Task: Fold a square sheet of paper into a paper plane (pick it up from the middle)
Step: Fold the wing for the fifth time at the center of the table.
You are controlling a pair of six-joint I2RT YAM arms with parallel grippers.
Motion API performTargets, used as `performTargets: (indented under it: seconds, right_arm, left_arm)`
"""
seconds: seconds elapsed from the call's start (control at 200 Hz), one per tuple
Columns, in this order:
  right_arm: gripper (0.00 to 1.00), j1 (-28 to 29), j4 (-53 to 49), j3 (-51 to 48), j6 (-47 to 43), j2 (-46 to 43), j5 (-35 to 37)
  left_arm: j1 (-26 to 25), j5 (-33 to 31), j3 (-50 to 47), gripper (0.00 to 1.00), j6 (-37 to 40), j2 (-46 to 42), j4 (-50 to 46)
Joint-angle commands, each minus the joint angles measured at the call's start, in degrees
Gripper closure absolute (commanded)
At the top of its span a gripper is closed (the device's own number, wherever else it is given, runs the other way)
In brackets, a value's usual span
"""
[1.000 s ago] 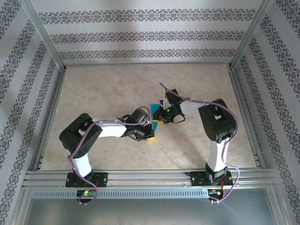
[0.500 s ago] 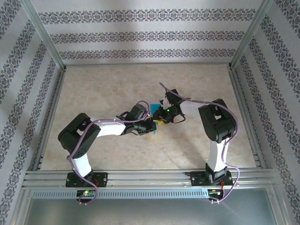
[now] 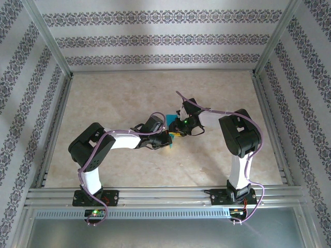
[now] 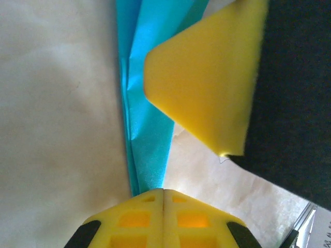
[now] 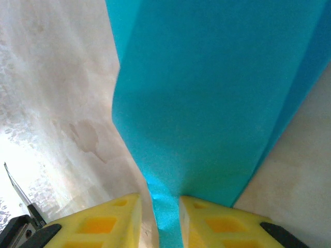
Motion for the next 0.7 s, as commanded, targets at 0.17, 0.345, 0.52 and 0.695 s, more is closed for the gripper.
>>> performTargets:
  seconds: [0.17, 0.345, 0.52, 0.695]
  right_arm:
    - [0.68, -1.1, -1.5, -0.8, 1.6, 0.8, 3.9]
    - [0.66, -3.3, -0.9, 2.5, 1.9, -6.0, 1.7]
    - [0.68, -4.6, 0.9, -0.3, -0.3, -10.6, 2.8]
    - [0.79, -1.5, 1.6, -4.6, -4.4, -12.3, 5.6]
  left_arm:
    - [0.6, -0.9, 1.1, 1.00, 0.0, 1.8, -3.9]
    - [0.8, -0.7, 1.3, 1.00, 1.0, 1.9, -7.1]
    - [1.0, -0.4, 2.0, 1.00, 2.6, 1.6, -9.1]
    - [1.1, 0.1, 3.0, 1.00, 3.7, 1.9, -10.1]
